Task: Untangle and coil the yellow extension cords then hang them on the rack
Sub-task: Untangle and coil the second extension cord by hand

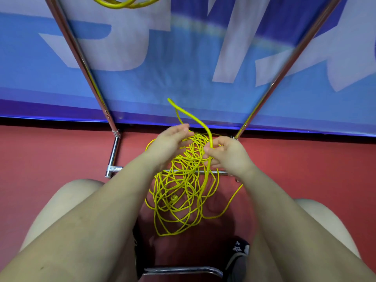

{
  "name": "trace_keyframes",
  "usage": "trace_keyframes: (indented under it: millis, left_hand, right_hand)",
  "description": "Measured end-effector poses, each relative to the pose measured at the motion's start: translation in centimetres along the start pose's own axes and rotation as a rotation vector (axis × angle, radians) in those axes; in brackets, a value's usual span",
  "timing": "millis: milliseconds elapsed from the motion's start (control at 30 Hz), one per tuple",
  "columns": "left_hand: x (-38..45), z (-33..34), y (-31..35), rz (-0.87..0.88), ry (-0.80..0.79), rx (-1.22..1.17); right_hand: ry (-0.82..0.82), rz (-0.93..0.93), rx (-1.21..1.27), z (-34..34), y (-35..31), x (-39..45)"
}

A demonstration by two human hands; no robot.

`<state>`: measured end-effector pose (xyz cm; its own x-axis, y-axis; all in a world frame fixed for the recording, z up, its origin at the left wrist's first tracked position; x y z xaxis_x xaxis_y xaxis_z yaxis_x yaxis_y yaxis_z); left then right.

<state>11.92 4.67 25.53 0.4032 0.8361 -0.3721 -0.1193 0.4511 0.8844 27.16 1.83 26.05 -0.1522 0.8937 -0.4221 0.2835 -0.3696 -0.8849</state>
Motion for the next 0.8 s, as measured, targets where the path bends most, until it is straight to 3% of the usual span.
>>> trace_keyframes:
  millis: [133,300,367,433,567,633,800]
  left_hand:
    - [-0.6,2.1,-2.8,-0.163,-0.312,0.367]
    - [-0.4,2.1,-3.2,-0.061,-0.298,0.559]
    - [-0.2,1.7,-2.6,-0.004,-0.227,0.529]
    - [-0.2,1.2,-1.9,0.019,-0.137,0.424]
    - [-0.3,0.4,-0.4,0.088,0.032,0.204]
    - [-0.3,-0.2,0.0,0.103,0.11,0.063]
    - [-0.2,-0.6,0.6,0.091,0.163,-0.188]
  right_hand:
    - [0.161,0.013,0.333,-0.9,-0.1,0.1]
    - [0.149,0.003,0.62,-1.5,0.0,0.5]
    - [0.117,-0.007,0.466,-1.5,0.0,0.7]
    - [0.072,-0.016,0.134,-1.2,0.2,0.5]
    - [-0.232,0.05,-0.351,0.9,2.0,0.2]
    - [-0.278,0.063,-0.453,1.2,2.6,0.0]
    - [-0.195,-0.018,-0.493,0.5,1.7,-0.3]
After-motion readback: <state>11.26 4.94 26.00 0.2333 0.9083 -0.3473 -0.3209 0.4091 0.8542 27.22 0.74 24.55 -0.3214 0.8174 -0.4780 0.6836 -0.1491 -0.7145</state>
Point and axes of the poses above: each hand's wrist, its own x-axis towards the middle knuckle, its own z-axis out of the palm, y = z × x, the point moved 3 cm from there along x, towards the middle knuckle, and after that the axes turned 9 degrees about -y, right-handed, at the moved point
